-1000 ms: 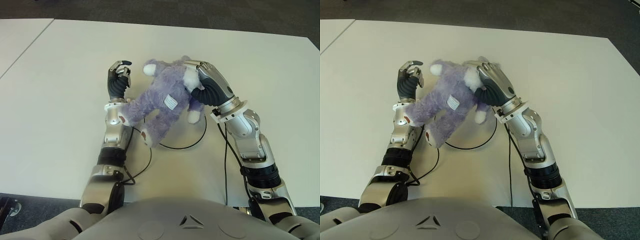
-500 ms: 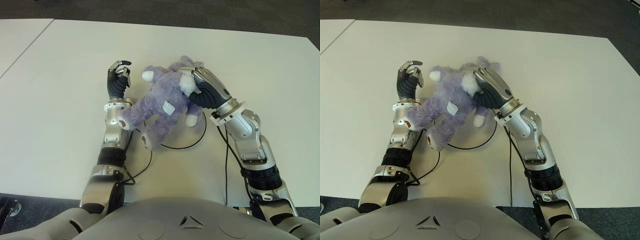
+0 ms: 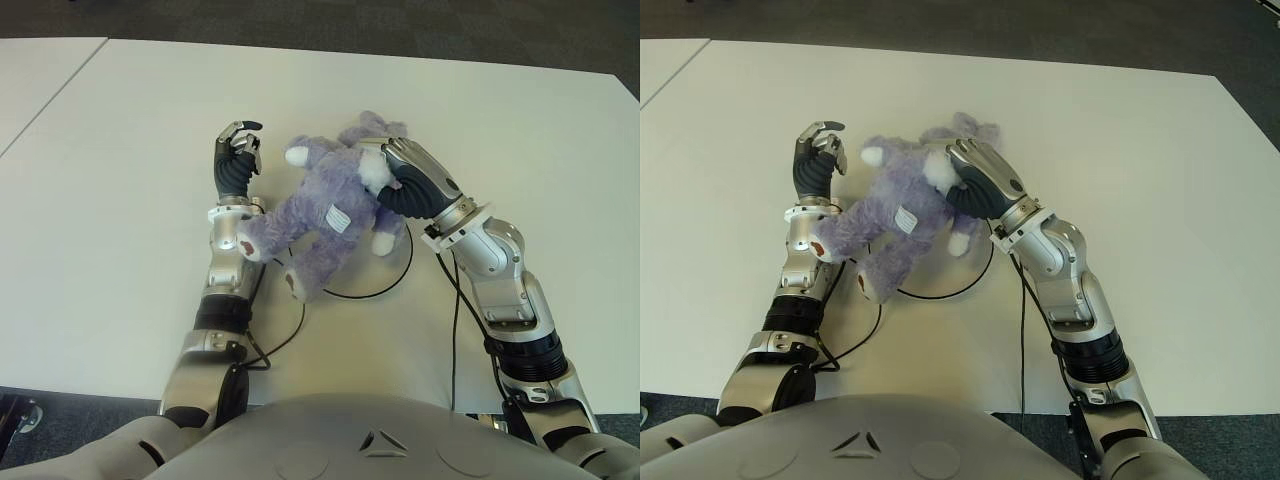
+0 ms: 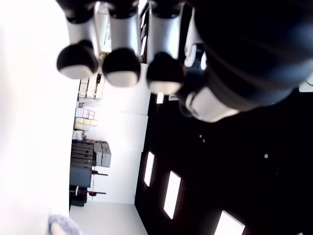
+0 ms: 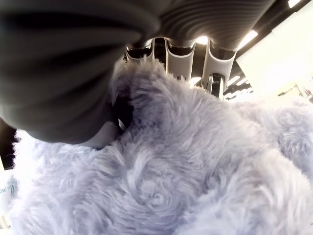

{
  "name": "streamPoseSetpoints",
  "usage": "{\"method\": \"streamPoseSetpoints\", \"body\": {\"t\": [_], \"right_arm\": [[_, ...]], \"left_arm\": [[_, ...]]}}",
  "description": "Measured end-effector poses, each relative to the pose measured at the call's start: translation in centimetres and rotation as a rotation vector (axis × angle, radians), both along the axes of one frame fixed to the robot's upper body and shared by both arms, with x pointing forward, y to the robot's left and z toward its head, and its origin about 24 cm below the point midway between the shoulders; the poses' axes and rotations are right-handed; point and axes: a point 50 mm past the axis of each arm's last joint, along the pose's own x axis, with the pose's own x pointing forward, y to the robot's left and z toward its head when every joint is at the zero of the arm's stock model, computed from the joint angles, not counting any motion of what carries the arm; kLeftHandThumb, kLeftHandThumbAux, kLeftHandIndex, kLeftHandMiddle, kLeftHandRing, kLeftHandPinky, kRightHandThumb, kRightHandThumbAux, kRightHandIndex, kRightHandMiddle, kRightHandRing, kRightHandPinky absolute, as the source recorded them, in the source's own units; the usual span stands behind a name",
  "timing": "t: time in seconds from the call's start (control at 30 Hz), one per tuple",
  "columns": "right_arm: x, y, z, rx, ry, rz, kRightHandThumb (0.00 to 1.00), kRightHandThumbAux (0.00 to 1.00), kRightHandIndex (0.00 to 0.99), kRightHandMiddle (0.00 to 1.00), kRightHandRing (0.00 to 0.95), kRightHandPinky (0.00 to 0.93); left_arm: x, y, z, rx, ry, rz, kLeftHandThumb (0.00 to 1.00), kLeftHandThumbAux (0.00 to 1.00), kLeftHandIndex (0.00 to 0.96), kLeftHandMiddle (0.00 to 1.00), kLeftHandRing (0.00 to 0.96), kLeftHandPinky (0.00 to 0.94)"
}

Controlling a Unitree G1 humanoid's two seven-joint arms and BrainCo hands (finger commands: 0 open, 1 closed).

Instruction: Put the doll into the plate.

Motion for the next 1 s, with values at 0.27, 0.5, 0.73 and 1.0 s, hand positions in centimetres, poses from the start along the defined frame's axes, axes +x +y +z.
{"method": "streamPoseSetpoints", "body": {"t": [0.27, 0.5, 0.73, 1.0], "right_arm": [[-0.04, 0.0, -0.02, 0.004, 0.004, -0.001, 0.855, 0.674, 0.405, 0.554, 0.811, 0.777], [-0.06, -0.09, -0.08, 0.0, 0.007, -0.001, 0.857, 0.666, 0.422, 0.586, 0.776, 0.728], [-0.09, -0.24, -0.11, -0.019, 0.002, -0.001, 0.852, 0.668, 0.413, 0.591, 0.736, 0.706], [-0.17, -0.46, -0.11, -0.058, -0.003, -0.003, 0.844, 0.671, 0.404, 0.545, 0.659, 0.668]], "left_arm": [[-0.01, 0.12, -0.01, -0.002, -0.001, 0.001, 0.71, 0.705, 0.441, 0.878, 0.882, 0.858], [0.0, 0.17, -0.01, -0.003, -0.001, 0.003, 0.71, 0.705, 0.442, 0.875, 0.879, 0.857], [0.0, 0.18, -0.01, -0.004, 0.0, 0.004, 0.71, 0.705, 0.442, 0.875, 0.879, 0.857], [0.02, 0.21, -0.04, -0.005, 0.004, 0.003, 0.71, 0.705, 0.442, 0.876, 0.879, 0.856]]}}
